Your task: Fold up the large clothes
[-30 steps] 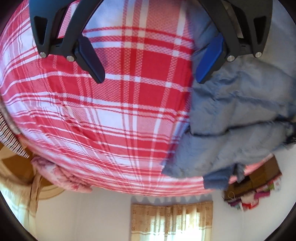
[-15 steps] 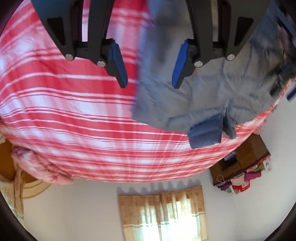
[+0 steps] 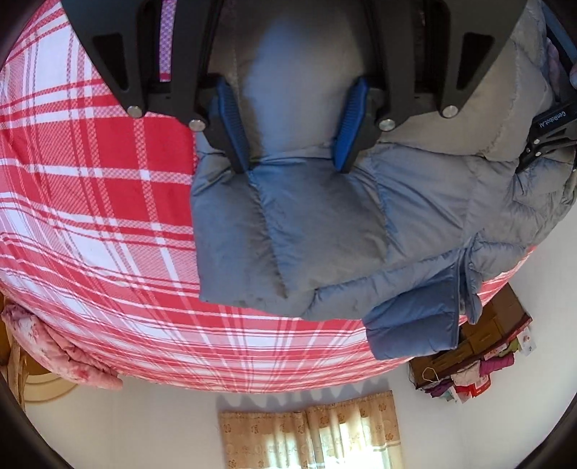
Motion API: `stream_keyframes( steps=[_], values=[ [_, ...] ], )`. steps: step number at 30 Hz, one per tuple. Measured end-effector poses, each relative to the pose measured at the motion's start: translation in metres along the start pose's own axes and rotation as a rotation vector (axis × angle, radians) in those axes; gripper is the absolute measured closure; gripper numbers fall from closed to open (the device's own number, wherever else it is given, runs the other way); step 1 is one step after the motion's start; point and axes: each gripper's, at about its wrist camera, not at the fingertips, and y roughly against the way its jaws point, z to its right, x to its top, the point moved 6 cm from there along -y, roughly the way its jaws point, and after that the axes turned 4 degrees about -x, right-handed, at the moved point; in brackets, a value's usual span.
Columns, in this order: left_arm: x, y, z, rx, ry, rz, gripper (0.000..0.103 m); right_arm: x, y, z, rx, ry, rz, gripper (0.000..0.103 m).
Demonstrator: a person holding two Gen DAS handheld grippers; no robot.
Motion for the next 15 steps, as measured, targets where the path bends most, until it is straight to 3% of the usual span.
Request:
stream_keyframes(
  steps=[11, 15],
  values=[
    [0.000, 0.010, 0.001, 0.046, -0.028, 0.000, 0.001, 0.007, 0.006, -0.004, -0.065, 0.037, -0.003, 0.050],
    [0.011, 0.062, -0.011, -0.060, 0.036, 0.126, 0.001, 0.006, 0.061, -0.018, -0.018, 0.066, 0.103, 0.049]
  ],
)
